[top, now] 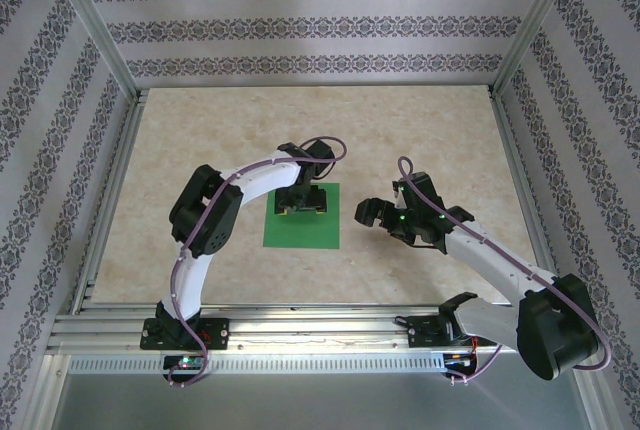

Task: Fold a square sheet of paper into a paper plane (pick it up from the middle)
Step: Rotate the square sheet of paper at the center of the table.

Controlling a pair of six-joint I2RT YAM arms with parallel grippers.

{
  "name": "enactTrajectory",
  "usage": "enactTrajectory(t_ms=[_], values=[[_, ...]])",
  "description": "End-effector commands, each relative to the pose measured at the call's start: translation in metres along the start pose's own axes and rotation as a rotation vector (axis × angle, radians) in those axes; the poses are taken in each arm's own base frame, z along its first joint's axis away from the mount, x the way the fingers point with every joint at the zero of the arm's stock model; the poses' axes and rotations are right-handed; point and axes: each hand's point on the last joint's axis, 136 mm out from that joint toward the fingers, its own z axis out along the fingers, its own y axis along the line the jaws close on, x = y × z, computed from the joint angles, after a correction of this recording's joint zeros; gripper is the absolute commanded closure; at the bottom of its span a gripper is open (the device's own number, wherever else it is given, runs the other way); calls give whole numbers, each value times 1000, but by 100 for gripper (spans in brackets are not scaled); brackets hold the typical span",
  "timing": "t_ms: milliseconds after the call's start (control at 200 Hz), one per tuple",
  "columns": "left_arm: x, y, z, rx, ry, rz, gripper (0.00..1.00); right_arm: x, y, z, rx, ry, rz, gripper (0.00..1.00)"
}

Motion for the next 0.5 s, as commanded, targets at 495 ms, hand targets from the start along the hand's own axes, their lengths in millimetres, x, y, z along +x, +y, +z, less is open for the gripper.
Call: enactTrajectory(t_ms=[495], values=[[29,22,42,-150,114,58,17,-2,3,-5,10,-15,1,2]])
